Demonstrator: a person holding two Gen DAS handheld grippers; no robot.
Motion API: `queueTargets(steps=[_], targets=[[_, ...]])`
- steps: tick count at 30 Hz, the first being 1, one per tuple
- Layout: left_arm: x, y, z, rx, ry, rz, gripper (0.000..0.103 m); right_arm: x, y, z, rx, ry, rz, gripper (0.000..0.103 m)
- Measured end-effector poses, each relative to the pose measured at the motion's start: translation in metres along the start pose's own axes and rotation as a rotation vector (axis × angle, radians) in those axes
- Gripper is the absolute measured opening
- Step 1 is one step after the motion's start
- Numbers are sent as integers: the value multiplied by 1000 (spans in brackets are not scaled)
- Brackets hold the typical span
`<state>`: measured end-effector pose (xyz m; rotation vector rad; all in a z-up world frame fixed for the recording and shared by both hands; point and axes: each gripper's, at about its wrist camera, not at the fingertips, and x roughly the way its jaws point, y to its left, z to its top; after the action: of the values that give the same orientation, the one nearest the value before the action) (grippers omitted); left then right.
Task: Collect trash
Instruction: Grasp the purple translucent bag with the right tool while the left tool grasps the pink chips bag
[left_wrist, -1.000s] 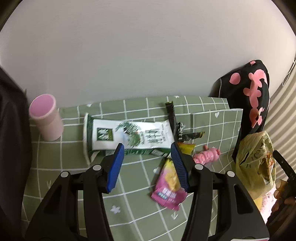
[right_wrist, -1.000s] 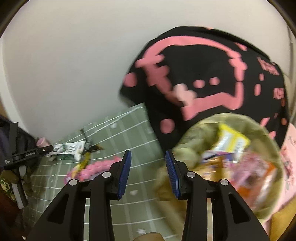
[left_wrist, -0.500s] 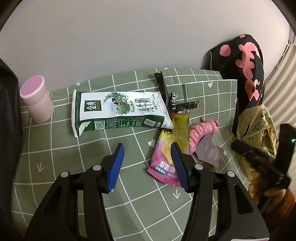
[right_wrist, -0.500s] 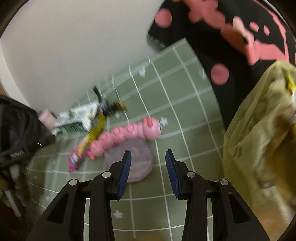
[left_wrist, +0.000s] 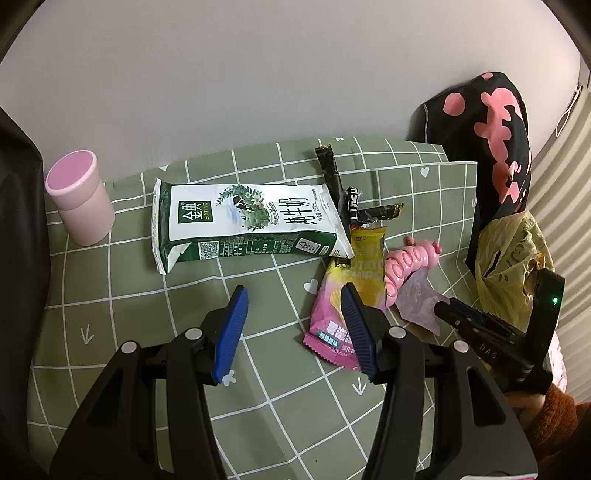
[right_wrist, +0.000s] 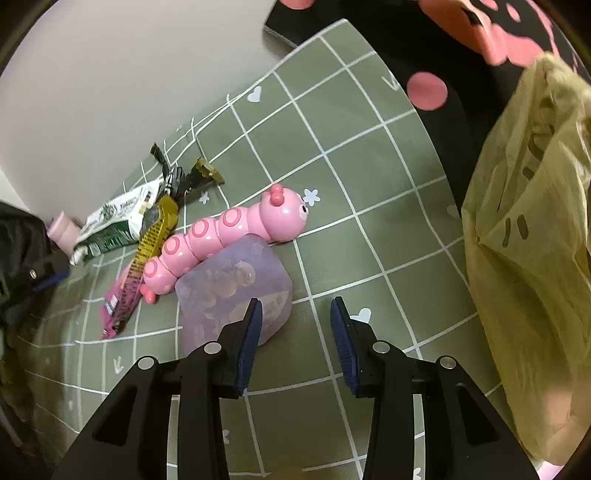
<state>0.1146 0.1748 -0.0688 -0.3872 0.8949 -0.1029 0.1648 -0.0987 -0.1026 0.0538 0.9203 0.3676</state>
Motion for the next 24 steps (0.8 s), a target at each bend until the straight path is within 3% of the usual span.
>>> queueTargets(steps=[4, 8, 12, 20, 24], targets=[[2, 1, -2, -4, 10, -3, 50, 2, 9, -2, -72, -14, -52, 37], [4, 1, -4, -14, 18, -7, 50, 4, 9, 0, -96, -5, -36, 17], [3, 0, -4, -10, 13, -12, 50, 3, 2, 2, -74, 11, 26, 7], [13, -8, -11, -12, 40, -46, 50, -33, -2, 0, -72, -68, 40, 3], [27, -29, -14, 67, 70, -39, 50, -50, -9, -4, -58, -101, 14, 3]])
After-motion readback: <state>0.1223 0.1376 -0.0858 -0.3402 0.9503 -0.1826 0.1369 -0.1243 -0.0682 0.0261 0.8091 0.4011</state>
